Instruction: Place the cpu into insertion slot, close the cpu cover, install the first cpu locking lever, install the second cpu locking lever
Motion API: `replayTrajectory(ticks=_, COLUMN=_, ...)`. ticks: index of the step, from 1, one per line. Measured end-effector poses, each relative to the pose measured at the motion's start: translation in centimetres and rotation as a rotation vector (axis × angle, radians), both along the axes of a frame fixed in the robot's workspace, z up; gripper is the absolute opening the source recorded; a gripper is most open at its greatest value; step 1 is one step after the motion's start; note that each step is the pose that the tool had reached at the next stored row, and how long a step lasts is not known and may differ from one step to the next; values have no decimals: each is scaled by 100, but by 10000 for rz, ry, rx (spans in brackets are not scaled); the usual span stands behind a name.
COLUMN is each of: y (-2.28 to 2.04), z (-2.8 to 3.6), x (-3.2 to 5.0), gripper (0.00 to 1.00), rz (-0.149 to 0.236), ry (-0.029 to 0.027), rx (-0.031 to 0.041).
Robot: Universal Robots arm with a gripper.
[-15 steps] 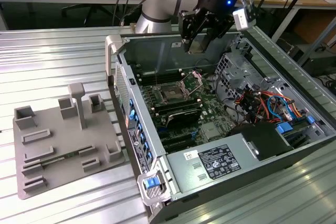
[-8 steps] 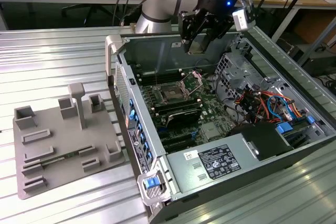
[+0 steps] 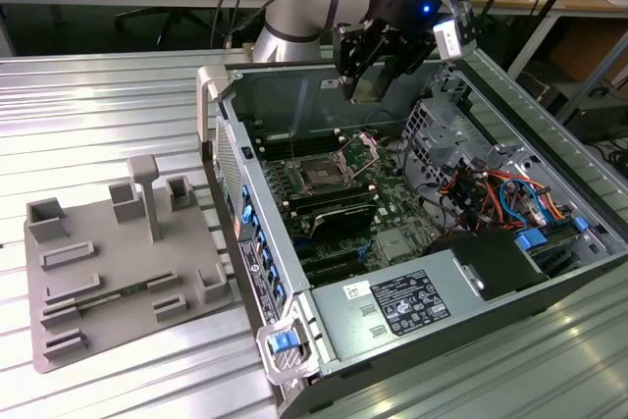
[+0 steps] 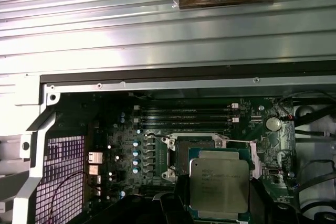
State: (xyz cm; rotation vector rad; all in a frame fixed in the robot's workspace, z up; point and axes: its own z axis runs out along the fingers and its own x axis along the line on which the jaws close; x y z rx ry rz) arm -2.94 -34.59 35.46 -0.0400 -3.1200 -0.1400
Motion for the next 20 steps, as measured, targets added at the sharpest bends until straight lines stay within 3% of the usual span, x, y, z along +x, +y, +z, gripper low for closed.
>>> replayTrajectory(ticks=20, y=-3, z=-41, x=0, gripper=55, rz=0, ry=0, rx=0)
